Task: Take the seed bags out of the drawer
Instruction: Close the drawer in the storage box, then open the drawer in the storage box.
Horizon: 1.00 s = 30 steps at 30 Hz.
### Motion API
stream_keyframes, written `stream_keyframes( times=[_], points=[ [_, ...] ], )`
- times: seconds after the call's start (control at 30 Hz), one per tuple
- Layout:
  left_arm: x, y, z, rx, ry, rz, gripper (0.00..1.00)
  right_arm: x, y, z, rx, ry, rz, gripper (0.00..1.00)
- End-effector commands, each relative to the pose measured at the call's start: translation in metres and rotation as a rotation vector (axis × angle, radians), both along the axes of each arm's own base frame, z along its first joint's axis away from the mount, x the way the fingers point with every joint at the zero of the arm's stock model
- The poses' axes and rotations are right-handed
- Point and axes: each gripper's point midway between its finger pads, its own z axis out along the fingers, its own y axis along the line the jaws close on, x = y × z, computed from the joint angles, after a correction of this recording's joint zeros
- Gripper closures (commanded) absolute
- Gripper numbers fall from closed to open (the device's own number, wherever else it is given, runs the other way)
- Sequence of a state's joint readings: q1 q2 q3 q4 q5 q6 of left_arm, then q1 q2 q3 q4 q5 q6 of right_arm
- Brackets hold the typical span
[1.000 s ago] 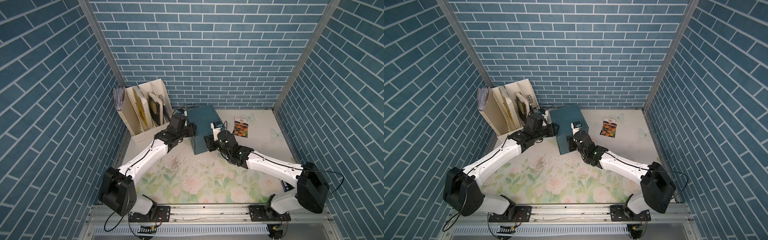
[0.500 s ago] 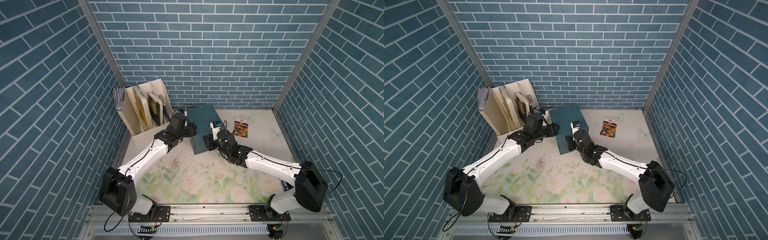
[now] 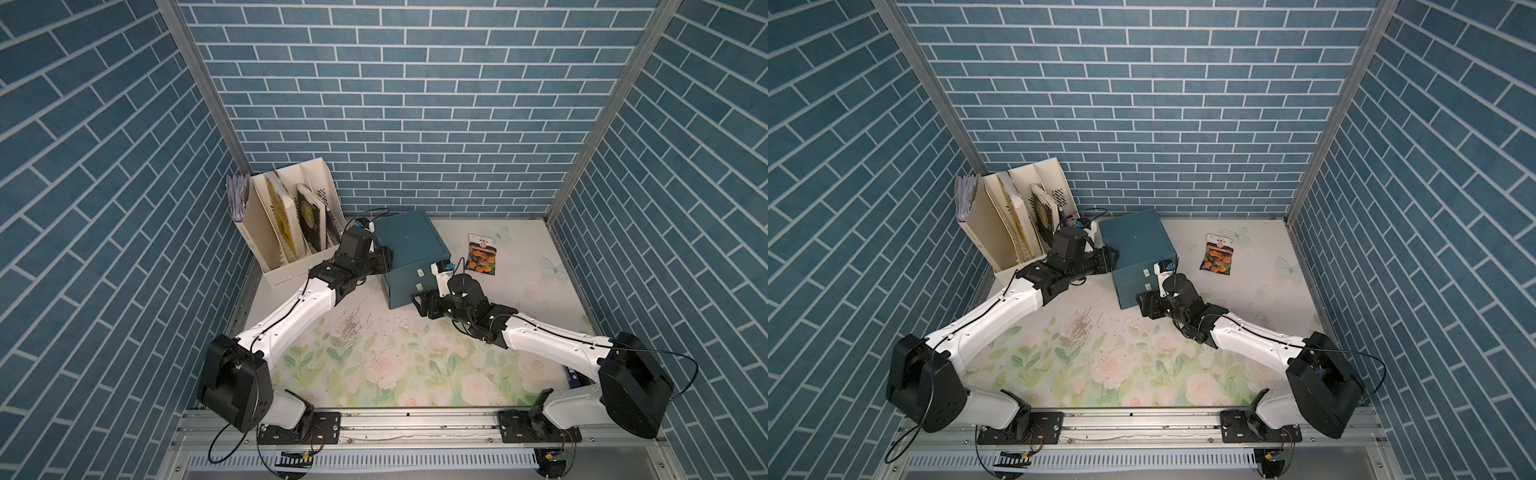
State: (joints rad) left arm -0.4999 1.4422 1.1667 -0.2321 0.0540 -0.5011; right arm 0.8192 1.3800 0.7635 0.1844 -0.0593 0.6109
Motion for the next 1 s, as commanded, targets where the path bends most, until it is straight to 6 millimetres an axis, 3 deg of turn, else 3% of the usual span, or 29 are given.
stream_keyframes(
  times=[0.0, 0.37, 0.97],
  points=[
    [-0.007, -0.001, -0.022, 0.048, 0.078, -0.024, 0.39, 0.002, 0.001, 0.018, 0.176, 0.048, -0.005, 0.26],
    [-0.008, 0.001, -0.020, 0.051, 0.075, -0.021, 0.39, 0.020, -0.005, 0.017, 0.329, 0.119, -0.055, 0.34],
    [-0.006, -0.001, -0.023, 0.064, 0.077, -0.030, 0.38, 0.037, 0.005, 0.002, 0.358, 0.184, -0.090, 0.45]
  ],
)
